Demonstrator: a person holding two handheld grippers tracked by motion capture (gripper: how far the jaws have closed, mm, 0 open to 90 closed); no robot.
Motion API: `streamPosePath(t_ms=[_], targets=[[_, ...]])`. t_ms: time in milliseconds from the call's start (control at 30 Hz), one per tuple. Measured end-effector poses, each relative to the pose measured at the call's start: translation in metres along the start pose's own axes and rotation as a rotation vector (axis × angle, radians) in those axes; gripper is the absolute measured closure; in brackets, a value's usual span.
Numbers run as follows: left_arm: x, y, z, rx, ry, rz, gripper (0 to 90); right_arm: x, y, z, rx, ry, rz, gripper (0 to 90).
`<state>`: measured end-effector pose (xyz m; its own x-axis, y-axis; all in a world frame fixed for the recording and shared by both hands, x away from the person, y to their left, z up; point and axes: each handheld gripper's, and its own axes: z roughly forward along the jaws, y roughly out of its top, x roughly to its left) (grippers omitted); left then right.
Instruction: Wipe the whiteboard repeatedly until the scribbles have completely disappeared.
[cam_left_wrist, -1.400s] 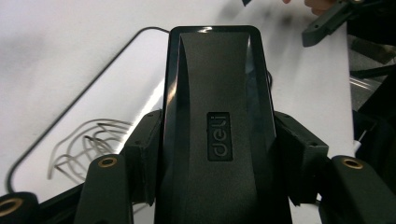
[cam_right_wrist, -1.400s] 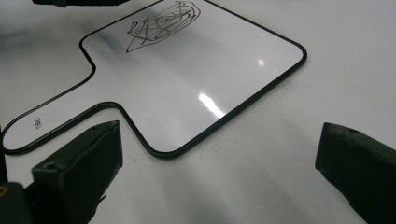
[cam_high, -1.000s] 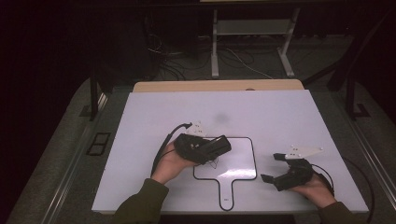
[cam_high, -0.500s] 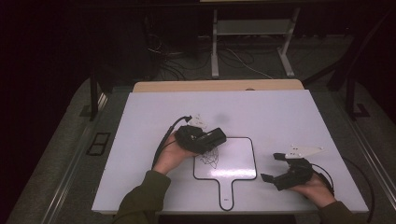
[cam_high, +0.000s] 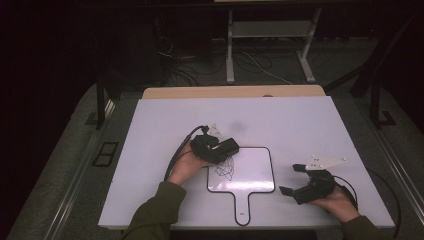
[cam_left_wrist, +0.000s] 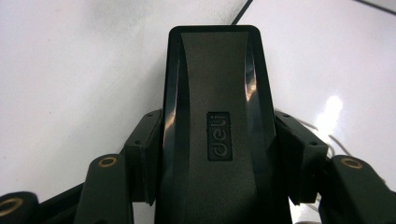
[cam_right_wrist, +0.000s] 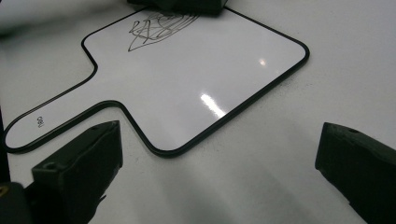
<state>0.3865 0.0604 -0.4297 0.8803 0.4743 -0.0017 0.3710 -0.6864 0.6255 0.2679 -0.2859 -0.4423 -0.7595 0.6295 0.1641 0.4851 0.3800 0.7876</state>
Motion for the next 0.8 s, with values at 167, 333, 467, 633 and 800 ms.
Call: streamPosePath(t_ms=[167,333,467,633,800], targets=[[0.0016,-0.0018,0.0024,0.010,0.003,-0.001,39.5,0.0002,0.0000,-0.0002,-0.002,-0.001,0.001,0.0],[0.0010,-0.0034,0.0041,0.018,0.005,0.005,39.5,0.0001,0.0000,0.0002,-0.003,-0.003,-0.001,0.0],[-0.0002,-0.0032,0.0047,0.019,0.013,0.013,39.5,0.0002,-0.0001,0.0002,-0.002,-0.004,0.001,0.0],[-0.0002,-0.0035,0.0048,0.017,0.012,0.011,39.5,0.0000,0.0000,0.0001,-0.002,-0.004,0.000,0.0],[-0.0009,-0.0030,0.0047,0.024,0.015,0.009,39.6,-0.0001,0.0001,0.0003,-0.001,-0.005,0.002,0.0]])
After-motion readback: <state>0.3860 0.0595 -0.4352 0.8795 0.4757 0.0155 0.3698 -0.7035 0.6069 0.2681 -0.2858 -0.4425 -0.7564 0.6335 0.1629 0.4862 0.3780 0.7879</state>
